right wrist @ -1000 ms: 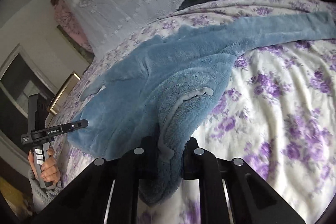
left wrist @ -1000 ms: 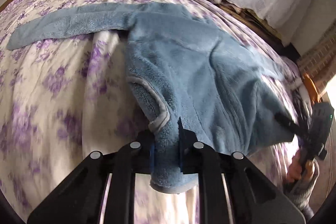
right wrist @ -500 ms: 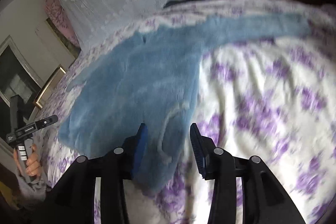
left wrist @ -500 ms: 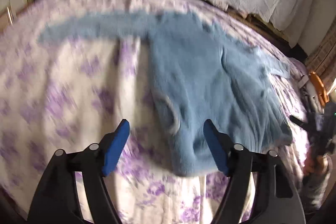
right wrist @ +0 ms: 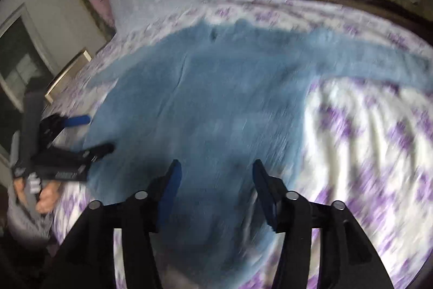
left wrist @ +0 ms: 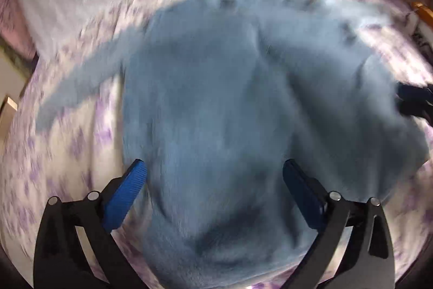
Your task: Fold small clothes
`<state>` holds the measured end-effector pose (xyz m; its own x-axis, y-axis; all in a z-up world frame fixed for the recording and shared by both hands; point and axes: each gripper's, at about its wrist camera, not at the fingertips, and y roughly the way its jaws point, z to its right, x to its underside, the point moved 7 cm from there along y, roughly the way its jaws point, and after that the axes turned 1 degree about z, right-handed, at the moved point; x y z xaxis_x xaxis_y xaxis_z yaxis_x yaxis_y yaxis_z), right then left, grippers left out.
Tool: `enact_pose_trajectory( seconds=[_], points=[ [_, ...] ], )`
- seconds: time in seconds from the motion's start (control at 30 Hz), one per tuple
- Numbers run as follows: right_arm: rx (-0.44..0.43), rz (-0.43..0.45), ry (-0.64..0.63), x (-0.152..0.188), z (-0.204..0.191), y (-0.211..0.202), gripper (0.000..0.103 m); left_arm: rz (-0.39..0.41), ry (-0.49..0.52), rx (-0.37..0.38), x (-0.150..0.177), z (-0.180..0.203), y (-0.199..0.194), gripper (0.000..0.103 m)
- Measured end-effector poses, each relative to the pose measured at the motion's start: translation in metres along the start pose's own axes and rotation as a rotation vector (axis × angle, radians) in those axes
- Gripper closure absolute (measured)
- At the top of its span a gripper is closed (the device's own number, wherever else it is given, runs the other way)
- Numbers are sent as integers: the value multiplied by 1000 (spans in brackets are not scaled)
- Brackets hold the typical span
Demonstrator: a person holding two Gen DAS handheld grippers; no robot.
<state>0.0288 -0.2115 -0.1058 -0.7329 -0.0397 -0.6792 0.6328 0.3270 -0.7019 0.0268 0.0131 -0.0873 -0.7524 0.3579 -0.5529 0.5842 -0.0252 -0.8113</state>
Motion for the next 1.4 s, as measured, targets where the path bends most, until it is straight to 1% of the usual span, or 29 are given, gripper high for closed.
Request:
enact_pose_trajectory(
  seconds=[0.03,0.1,0.17,0.23,0.3,0.33,0.37,0.4,0.43,0.47,0.57,0.6,0.63,0.7,0.73,0.77,0.8,0.83,0.9,0.93,0.97,1.0,1.07,1.1,1.2,1.27,1.3,1.37,1.4],
  points=[
    [14,24,-2,-15,4,2,43,36,6,-21,-20,-1,-7,5],
    [54,76,8,-57,13,14,43,67,3,-49,-52,-4,-9,5],
    [76,91,28,-85,15,34,43,62,-24,-55,-84,-7,4,5],
    [93,81,51,-106,22,61,43,8,-64,-59,-110,-15,34,5],
    [105,54,64,-113,28,86,43,-54,-89,-76,-119,-23,67,5],
    [118,22,63,-112,32,103,43,-81,-97,-84,-116,-30,81,5],
    [136,-19,64,-106,36,119,43,-146,-106,-86,-114,-35,108,5],
    [148,-63,72,-98,42,131,43,-196,-128,-64,-108,-36,128,4],
    [118,-75,84,-92,51,143,42,-231,-162,-21,-101,-38,143,4],
    [103,-52,75,-90,48,139,42,-183,-177,-24,-105,-41,141,4],
    [84,-63,87,-101,46,128,42,-175,-126,-34,-111,-37,125,4],
    [79,-55,83,-108,44,125,42,-147,-117,-27,-118,-37,118,4],
    [79,-39,69,-120,40,125,41,-107,-101,-38,-131,-38,111,4],
    [96,-18,40,-141,31,129,39,-61,-72,-88,-153,-45,108,4],
    [109,-18,33,-152,30,139,39,-46,-71,-120,-165,-49,111,4],
    [112,-23,39,-159,30,148,39,-43,-76,-135,-173,-53,117,4],
    [108,-37,57,-167,32,164,39,-52,-83,-143,-183,-58,128,4],
    [112,-50,64,-166,31,171,39,-77,-88,-135,-190,-63,146,4],
    [141,-83,77,-167,38,198,38,-131,-121,-121,-187,-68,175,4],
    [147,-88,82,-165,43,213,32,-154,-155,-100,-182,-72,191,4],
    [141,-43,58,-167,42,215,29,-152,-194,-61,-177,-76,206,4],
    [146,-44,43,-166,39,215,27,-105,-218,-48,-177,-80,204,4],
    [162,-35,23,-167,34,210,27,-80,-209,-33,-179,-80,196,4],
    [160,-29,22,-167,34,207,27,-65,-205,-31,-178,-80,192,4],
    [155,55,53,-163,35,170,27,-16,-231,8,-171,-88,166,4],
    [123,106,13,-153,30,136,22,24,-235,30,-165,-95,146,4],
    [131,115,-2,-150,31,127,18,31,-232,13,-161,-99,139,4],
    [178,117,-9,-139,46,115,11,4,-242,-38,-146,-113,145,4],
    [192,95,8,-132,57,118,8,-41,-256,-48,-134,-120,156,4]
  ],
)
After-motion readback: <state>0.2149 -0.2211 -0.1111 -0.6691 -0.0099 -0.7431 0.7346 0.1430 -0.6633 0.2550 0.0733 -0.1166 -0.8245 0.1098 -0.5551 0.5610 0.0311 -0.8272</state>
